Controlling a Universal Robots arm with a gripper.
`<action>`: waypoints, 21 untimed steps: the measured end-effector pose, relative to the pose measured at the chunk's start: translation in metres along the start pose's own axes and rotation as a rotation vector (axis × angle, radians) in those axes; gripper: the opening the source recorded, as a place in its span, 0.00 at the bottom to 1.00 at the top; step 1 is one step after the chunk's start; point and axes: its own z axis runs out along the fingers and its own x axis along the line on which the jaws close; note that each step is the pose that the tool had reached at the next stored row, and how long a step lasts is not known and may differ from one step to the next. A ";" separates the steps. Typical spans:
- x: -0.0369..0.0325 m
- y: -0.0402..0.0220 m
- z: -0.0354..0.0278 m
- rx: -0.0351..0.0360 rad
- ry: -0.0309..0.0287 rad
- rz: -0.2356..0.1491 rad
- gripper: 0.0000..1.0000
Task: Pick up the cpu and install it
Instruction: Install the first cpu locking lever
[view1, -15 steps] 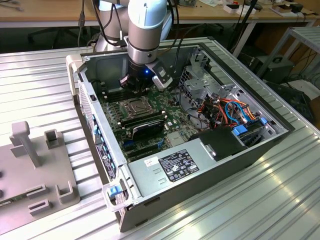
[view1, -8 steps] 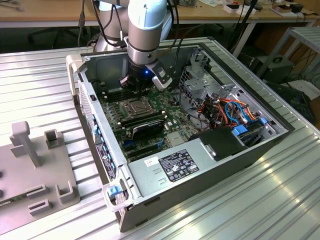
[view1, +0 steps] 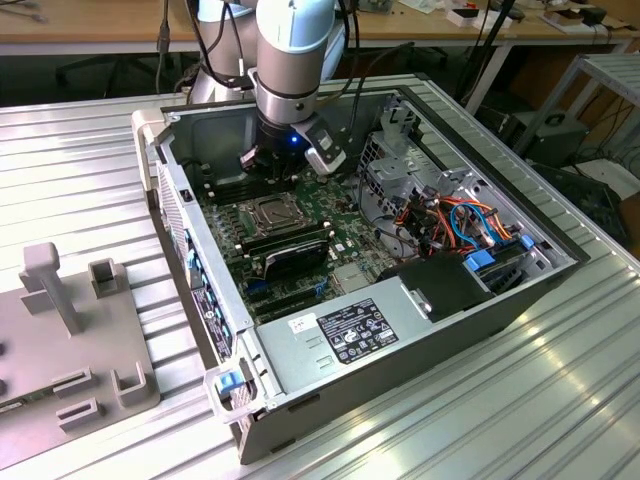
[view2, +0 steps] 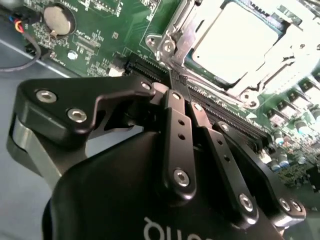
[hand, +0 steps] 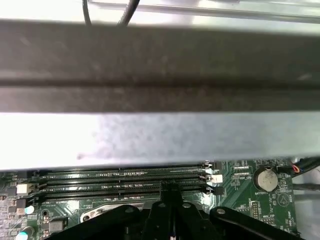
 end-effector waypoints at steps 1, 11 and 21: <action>-0.0003 0.0003 -0.0020 0.0001 0.0000 0.000 0.11; -0.0008 0.0010 -0.0065 0.0177 0.0024 -0.001 0.11; -0.0020 0.0024 -0.0156 0.0638 0.0190 -0.002 0.11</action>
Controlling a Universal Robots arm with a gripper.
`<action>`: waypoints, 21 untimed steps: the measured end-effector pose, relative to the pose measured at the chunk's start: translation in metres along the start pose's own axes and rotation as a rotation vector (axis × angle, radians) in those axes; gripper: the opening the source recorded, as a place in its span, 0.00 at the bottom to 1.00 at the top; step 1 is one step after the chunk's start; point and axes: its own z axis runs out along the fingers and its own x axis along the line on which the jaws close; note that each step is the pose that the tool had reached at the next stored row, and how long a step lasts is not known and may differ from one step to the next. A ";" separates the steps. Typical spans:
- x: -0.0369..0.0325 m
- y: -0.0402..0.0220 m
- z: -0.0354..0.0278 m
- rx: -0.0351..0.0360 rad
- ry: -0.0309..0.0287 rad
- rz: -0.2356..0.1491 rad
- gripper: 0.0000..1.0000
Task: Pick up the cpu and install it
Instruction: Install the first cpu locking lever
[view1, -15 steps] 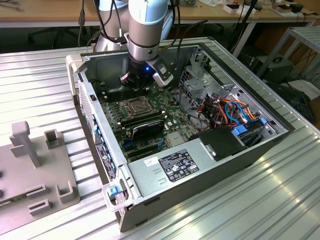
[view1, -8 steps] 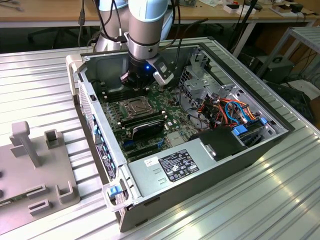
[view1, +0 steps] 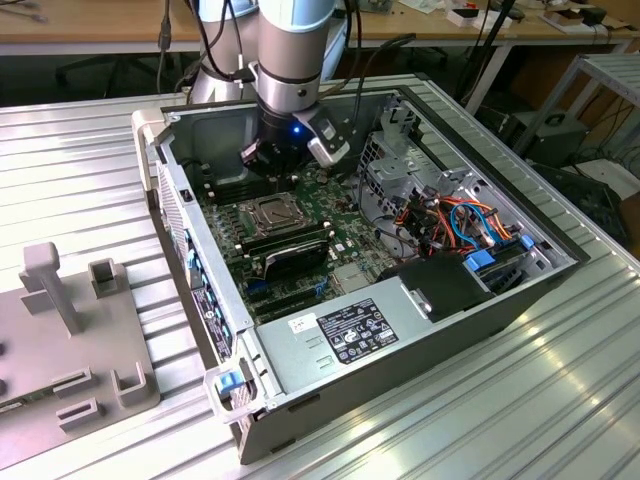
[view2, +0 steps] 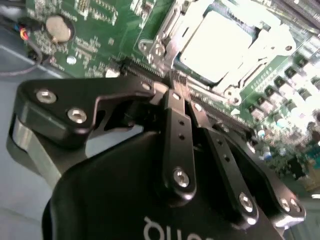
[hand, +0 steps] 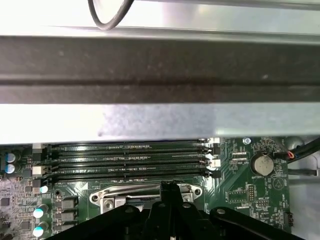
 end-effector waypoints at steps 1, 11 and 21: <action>-0.0001 0.0002 -0.0017 0.0022 -0.0001 0.000 0.11; -0.0007 0.0006 -0.0068 0.0412 -0.0003 -0.004 0.11; -0.0007 0.0006 -0.0061 0.0433 0.0610 0.000 0.11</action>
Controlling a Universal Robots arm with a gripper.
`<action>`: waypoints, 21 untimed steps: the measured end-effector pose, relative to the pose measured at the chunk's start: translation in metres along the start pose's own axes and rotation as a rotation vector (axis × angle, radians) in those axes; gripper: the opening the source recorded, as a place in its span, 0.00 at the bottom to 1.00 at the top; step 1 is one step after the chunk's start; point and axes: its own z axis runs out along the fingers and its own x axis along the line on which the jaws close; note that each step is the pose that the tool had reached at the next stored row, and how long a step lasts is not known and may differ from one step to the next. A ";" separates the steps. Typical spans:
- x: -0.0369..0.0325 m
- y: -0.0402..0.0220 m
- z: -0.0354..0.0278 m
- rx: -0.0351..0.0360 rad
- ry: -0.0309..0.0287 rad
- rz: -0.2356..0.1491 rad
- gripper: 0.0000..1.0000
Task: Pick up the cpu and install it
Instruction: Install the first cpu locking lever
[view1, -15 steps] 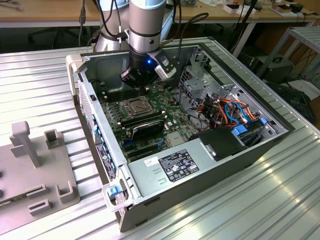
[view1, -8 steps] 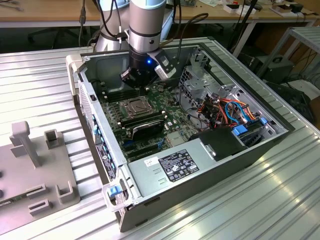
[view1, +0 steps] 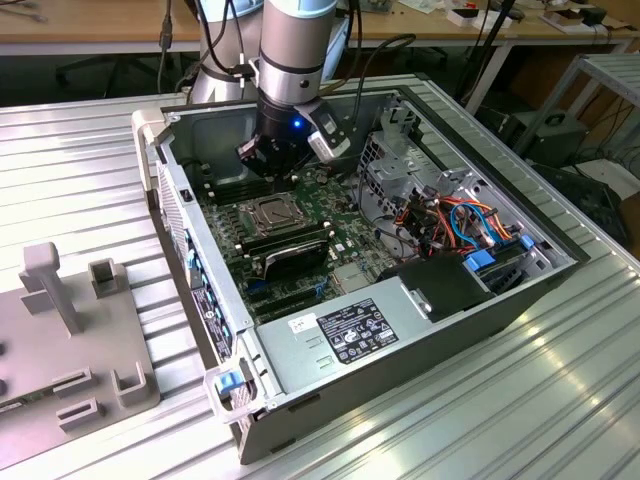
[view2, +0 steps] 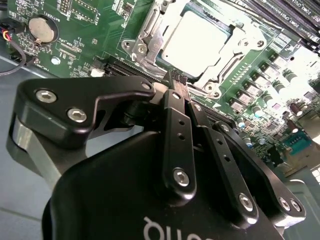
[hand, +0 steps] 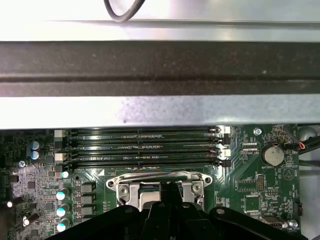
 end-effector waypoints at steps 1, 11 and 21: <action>0.0000 0.0000 0.0000 0.0000 0.0002 0.000 0.11; -0.0001 -0.0008 0.0000 0.0766 0.0167 -0.003 0.11; 0.0004 -0.0106 -0.0005 0.0859 0.0176 -0.012 0.11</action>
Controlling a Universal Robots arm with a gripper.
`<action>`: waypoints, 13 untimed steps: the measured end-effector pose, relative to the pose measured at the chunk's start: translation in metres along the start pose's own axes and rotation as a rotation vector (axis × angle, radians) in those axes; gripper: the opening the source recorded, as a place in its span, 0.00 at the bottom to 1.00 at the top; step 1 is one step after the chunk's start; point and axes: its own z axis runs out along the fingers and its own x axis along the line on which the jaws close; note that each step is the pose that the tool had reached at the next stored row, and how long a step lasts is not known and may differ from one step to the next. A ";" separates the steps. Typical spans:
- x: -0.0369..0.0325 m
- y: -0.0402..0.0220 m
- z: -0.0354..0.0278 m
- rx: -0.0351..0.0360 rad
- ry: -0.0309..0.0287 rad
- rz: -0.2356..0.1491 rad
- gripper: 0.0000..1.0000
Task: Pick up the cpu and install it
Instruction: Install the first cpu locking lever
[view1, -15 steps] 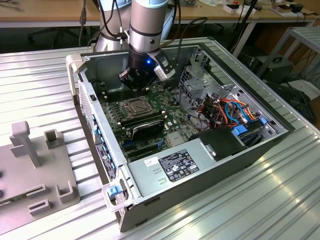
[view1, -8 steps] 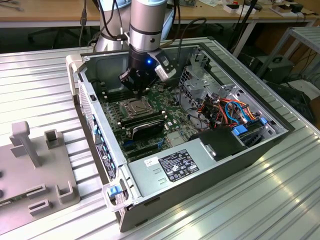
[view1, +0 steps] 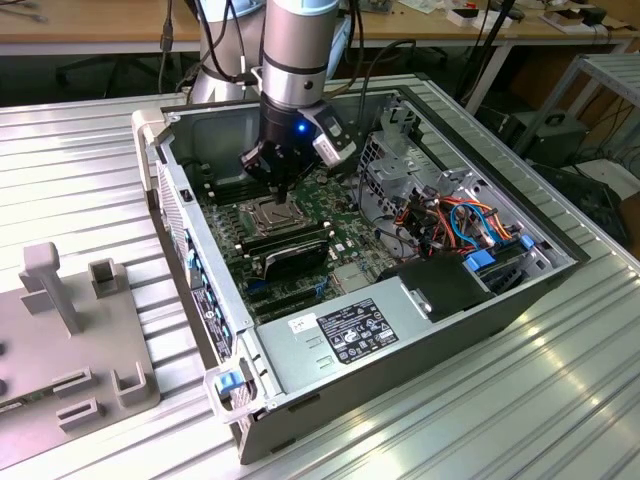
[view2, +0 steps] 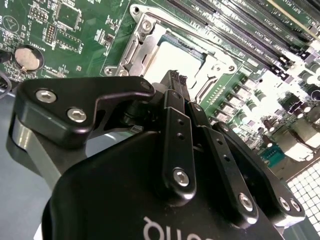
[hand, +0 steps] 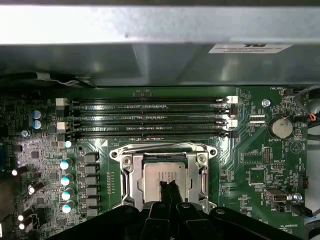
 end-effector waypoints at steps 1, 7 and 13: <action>0.0006 0.0000 0.0001 0.0000 -0.0005 -0.005 0.11; 0.0020 -0.0002 0.0007 0.0027 -0.0032 -0.025 0.11; 0.0020 -0.0008 0.0007 0.0047 -0.0063 -0.027 0.11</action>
